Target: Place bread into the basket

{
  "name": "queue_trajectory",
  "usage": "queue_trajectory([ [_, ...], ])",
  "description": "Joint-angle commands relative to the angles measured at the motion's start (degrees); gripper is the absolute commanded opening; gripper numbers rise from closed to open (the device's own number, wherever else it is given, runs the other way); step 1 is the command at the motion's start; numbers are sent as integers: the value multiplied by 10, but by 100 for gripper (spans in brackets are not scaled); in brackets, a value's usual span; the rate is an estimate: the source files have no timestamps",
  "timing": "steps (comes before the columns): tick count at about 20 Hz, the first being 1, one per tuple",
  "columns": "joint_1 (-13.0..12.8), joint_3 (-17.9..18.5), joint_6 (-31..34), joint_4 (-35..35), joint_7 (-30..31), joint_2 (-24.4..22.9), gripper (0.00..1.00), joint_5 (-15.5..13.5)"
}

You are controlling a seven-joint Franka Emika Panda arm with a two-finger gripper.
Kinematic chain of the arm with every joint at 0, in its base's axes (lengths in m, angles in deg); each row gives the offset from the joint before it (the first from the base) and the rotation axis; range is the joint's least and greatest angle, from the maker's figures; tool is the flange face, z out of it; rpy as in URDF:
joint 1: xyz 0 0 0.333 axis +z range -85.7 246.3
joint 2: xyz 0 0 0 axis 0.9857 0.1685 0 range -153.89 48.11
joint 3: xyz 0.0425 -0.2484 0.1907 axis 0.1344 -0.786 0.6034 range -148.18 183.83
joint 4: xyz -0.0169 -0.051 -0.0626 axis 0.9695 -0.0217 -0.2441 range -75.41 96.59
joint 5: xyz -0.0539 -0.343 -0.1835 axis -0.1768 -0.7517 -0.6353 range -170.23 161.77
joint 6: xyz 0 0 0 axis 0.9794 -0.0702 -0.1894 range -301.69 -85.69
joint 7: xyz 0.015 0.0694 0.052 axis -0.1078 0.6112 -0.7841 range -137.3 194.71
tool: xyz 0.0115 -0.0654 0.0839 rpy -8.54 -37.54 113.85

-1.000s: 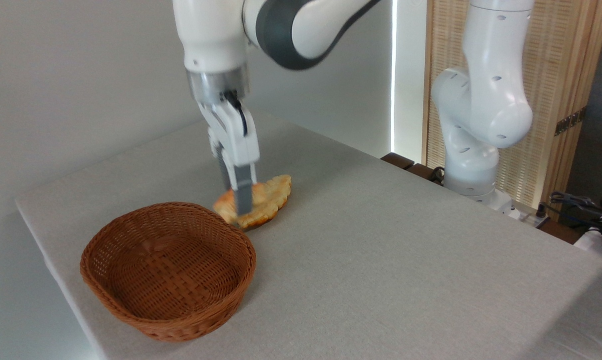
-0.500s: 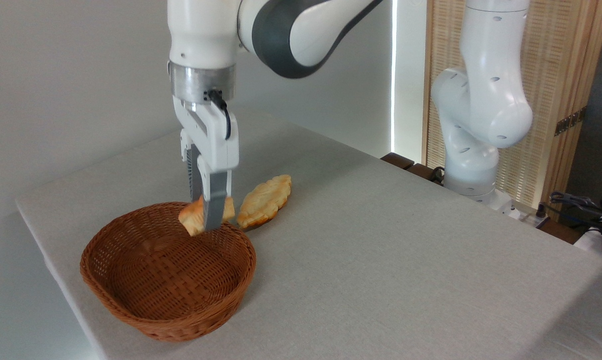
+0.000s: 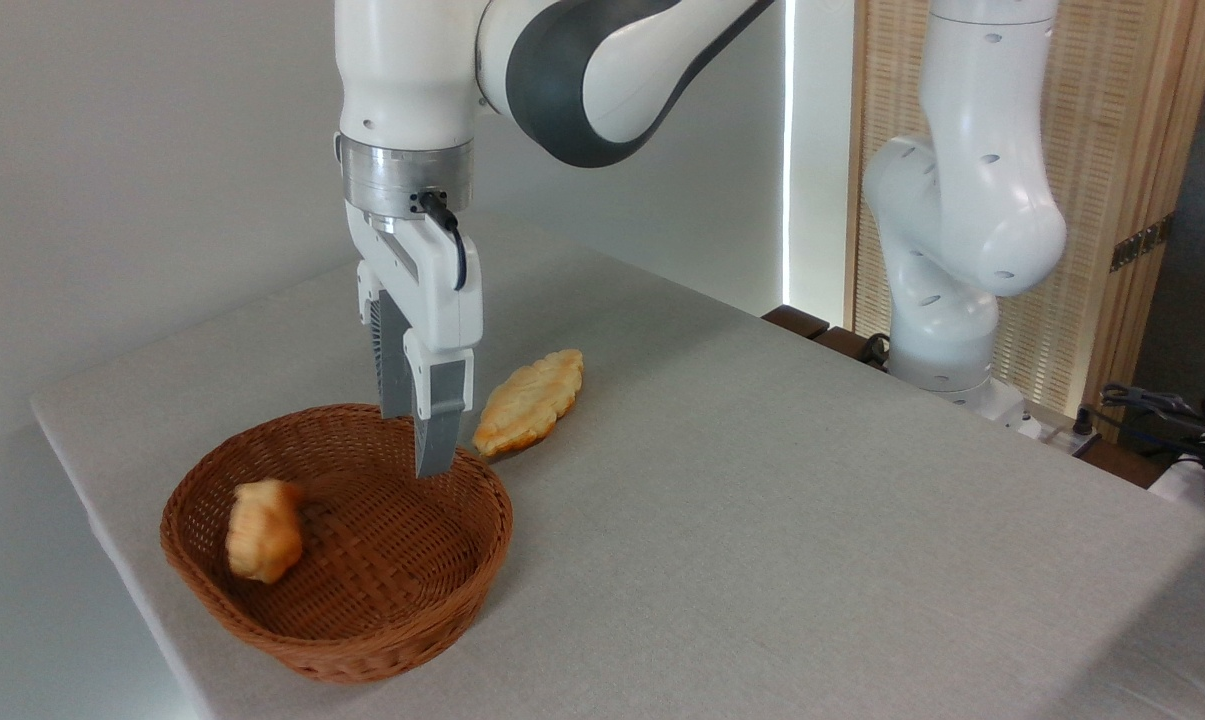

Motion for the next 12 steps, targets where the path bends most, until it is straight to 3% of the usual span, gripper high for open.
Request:
queue_trajectory([
  [1,-3,4,36,-18,44,-31,100,-9],
  [8,-1,17,207,-84,76,-17,100,1],
  [12,2,31,225,-88,78,-15,100,1],
])
